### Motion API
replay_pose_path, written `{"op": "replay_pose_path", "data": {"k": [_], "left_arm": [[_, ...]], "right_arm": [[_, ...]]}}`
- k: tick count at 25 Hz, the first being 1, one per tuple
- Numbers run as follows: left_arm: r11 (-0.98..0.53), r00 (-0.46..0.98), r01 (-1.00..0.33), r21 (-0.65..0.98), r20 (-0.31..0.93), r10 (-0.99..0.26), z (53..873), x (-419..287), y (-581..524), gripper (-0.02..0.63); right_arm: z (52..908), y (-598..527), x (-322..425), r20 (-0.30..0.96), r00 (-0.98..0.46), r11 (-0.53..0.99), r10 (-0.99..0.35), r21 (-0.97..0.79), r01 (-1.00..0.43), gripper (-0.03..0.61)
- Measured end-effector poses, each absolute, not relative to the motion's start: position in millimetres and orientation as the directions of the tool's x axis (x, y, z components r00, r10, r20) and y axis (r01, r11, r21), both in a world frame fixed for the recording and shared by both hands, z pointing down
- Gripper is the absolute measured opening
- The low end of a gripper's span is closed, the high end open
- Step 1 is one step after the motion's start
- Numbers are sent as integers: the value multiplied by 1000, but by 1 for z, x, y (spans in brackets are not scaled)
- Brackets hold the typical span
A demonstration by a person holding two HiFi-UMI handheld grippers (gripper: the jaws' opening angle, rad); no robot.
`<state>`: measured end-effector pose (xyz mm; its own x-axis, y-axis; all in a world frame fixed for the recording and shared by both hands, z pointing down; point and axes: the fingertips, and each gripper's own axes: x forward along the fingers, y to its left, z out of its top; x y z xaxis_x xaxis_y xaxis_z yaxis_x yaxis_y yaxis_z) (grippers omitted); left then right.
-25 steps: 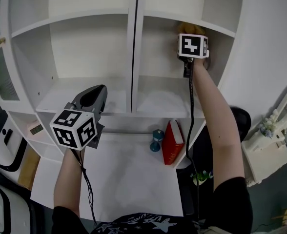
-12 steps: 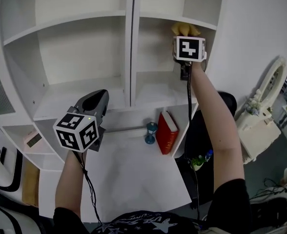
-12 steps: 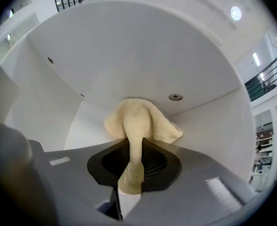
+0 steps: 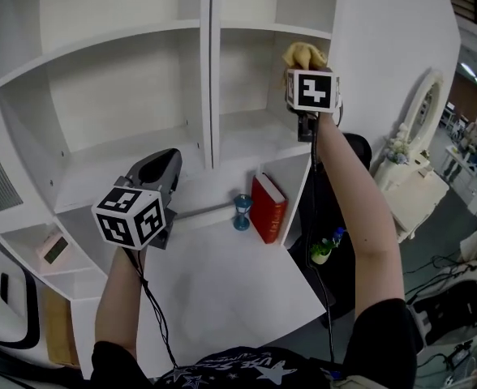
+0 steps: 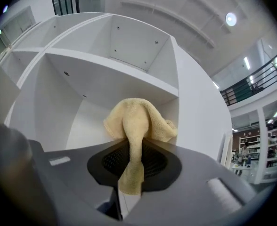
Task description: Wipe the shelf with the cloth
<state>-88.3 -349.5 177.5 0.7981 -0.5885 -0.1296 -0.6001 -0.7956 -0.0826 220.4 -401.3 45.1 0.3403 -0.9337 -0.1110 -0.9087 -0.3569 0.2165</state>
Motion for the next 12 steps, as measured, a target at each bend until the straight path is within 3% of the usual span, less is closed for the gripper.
{"op": "replay_pose_path", "data": {"k": [12], "left_arm": [[-823, 822, -564, -67, -141, -552, 174, -79, -354, 0]], "right_arm": [[72, -413, 205, -69, 297, -305, -952, 274, -912, 83]]}}
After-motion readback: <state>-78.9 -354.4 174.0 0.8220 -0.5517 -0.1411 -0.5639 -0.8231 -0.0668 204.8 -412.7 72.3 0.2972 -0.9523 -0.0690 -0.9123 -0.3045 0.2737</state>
